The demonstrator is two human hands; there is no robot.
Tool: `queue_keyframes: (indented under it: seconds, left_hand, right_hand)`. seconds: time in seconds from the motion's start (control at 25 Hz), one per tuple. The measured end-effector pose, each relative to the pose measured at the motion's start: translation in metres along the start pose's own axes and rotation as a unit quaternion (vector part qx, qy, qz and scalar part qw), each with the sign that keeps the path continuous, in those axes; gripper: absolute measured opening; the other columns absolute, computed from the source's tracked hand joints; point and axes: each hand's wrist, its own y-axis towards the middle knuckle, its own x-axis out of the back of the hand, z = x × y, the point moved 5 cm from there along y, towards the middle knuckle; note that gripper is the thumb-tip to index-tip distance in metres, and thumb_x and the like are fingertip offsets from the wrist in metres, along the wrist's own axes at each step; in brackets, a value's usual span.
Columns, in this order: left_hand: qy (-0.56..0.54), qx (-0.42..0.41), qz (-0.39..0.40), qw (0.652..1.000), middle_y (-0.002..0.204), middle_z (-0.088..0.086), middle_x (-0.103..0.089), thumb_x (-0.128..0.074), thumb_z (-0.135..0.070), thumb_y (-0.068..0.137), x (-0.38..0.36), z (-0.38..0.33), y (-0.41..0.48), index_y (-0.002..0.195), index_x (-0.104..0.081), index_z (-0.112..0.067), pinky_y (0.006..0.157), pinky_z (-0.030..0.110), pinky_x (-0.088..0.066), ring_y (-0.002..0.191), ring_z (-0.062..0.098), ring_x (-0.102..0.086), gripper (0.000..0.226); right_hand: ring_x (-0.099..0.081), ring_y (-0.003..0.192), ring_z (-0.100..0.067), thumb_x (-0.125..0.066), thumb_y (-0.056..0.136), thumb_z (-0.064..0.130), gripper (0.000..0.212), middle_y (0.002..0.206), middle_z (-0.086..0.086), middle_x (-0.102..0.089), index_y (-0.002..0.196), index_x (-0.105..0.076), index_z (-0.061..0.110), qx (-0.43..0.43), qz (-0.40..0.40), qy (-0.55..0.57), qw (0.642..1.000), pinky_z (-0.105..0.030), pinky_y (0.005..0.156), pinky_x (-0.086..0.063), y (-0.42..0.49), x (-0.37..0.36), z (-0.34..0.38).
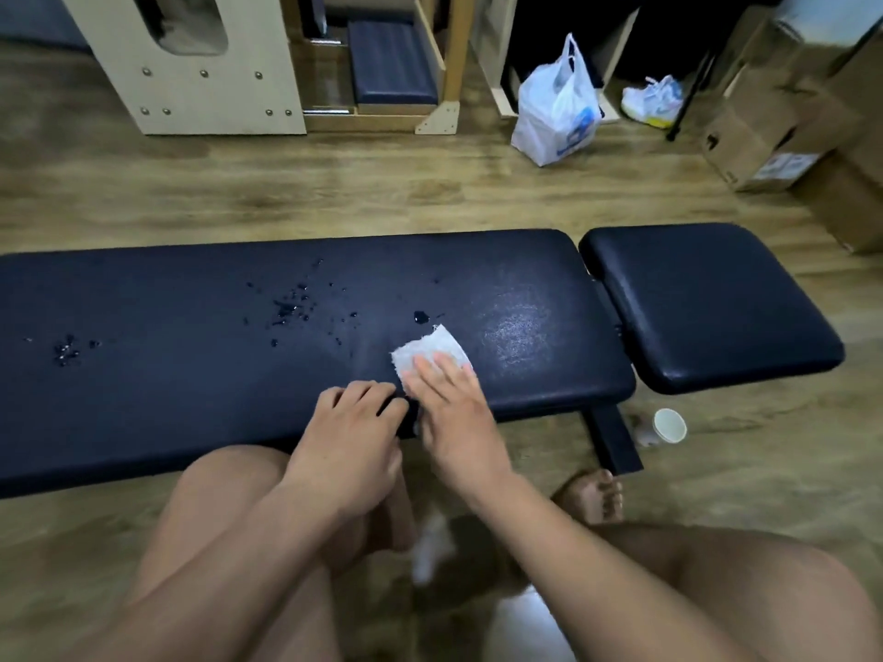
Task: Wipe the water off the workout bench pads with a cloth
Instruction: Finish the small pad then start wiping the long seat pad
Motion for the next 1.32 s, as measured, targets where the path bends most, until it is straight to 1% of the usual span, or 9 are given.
queue_keyframes:
  seconds: [0.08,0.2,0.36,0.48,0.6,0.72,0.92,1.12,1.32]
  left_hand:
    - [0.007,-0.012,-0.011,1.000,0.105,0.003,-0.070,-0.054,-0.029,0.069,0.000,-0.001,-0.001,0.094,-0.071,-0.018,0.076,0.043,-0.054,0.097,0.028,-0.066,0.033]
    - [0.006,-0.007,0.002,1.000,0.110,0.004,-0.069,-0.070,-0.028,0.069,-0.002,-0.001,-0.001,0.101,-0.070,-0.019,0.082,0.045,-0.053,0.101,0.029,-0.064,0.032]
    - [-0.013,0.014,0.008,1.000,0.105,-0.001,-0.067,-0.066,-0.026,0.074,0.000,-0.001,0.001,0.105,-0.065,-0.020,0.090,0.043,-0.046,0.102,0.027,-0.060,0.031]
    - [-0.024,0.014,-0.001,1.000,0.109,-0.001,-0.067,-0.065,-0.024,0.072,0.000,0.002,0.000,0.106,-0.064,-0.019,0.092,0.043,-0.045,0.106,0.025,-0.061,0.034]
    - [-0.029,0.041,0.015,0.999,0.124,0.006,-0.063,-0.058,-0.027,0.071,-0.001,0.007,-0.014,0.115,-0.062,-0.014,0.094,0.041,-0.044,0.118,0.027,-0.054,0.046]
    - [0.002,0.100,0.111,0.989,0.160,0.013,-0.021,-0.047,-0.033,0.084,-0.010,0.014,-0.036,0.149,-0.029,-0.019,0.114,0.052,-0.025,0.146,0.038,-0.020,0.070]
    - [-0.005,0.156,0.115,0.981,0.159,0.010,0.030,-0.029,-0.066,0.090,-0.010,0.016,-0.044,0.151,0.023,-0.031,0.116,0.064,0.006,0.144,0.044,0.026,0.087]
    - [-0.063,0.200,0.083,0.974,0.155,0.009,0.038,-0.002,-0.082,0.081,-0.027,0.044,-0.036,0.149,0.028,-0.031,0.111,0.067,0.015,0.138,0.041,0.038,0.090]
    - [-0.078,0.192,0.087,0.974,0.159,0.017,0.025,-0.016,-0.087,0.079,-0.032,0.046,-0.024,0.153,0.013,-0.034,0.106,0.076,0.011,0.139,0.052,0.029,0.096]
  right_hand:
    - [-0.052,0.128,-0.028,-0.036,0.080,0.025,0.054,0.135,-0.007,-0.059,0.125,-0.063,0.012,0.018,0.025,0.005,1.000,-0.043,0.112,-0.037,-0.005,0.017,-0.035]
    - [-0.046,0.133,-0.028,-0.039,0.087,0.016,0.047,0.142,-0.012,-0.051,0.129,-0.059,0.009,-0.165,0.002,0.019,0.986,-0.031,0.113,-0.029,-0.031,0.066,-0.133]
    - [-0.045,0.131,-0.036,-0.041,0.090,0.004,0.039,0.144,-0.017,-0.048,0.125,-0.058,0.002,-0.343,-0.080,-0.015,0.936,-0.044,0.108,-0.037,-0.048,0.083,-0.157]
    - [-0.044,0.131,-0.040,-0.046,0.078,0.002,0.054,0.141,-0.025,-0.048,0.131,-0.055,-0.001,-0.238,-0.088,-0.020,0.967,-0.051,0.110,-0.036,-0.029,0.030,-0.062]
    - [-0.034,0.142,-0.032,-0.029,0.082,0.024,0.064,0.149,-0.013,-0.043,0.140,-0.048,0.005,-0.084,0.030,0.044,0.995,-0.046,0.119,-0.012,-0.015,-0.007,0.038]
    - [-0.021,0.148,-0.024,-0.016,0.086,0.036,0.070,0.156,-0.008,-0.032,0.148,-0.036,0.010,-0.005,0.085,-0.001,0.996,-0.042,0.122,-0.010,-0.015,0.004,0.011]
    - [-0.006,0.150,-0.026,-0.014,0.094,0.044,0.066,0.161,-0.003,-0.017,0.152,-0.026,0.014,-0.090,0.073,-0.049,0.992,-0.044,0.122,-0.001,-0.041,0.022,-0.042]
    - [0.009,0.150,-0.027,-0.007,0.097,0.051,0.067,0.163,-0.003,0.005,0.155,-0.001,0.018,-0.081,0.129,-0.117,0.981,-0.049,0.120,0.004,0.059,0.004,-0.037]
    - [0.000,0.150,-0.026,-0.017,0.100,0.050,0.062,0.164,-0.003,-0.005,0.154,-0.012,0.020,-0.103,0.123,-0.125,0.979,-0.051,0.120,-0.001,0.211,-0.016,-0.072]
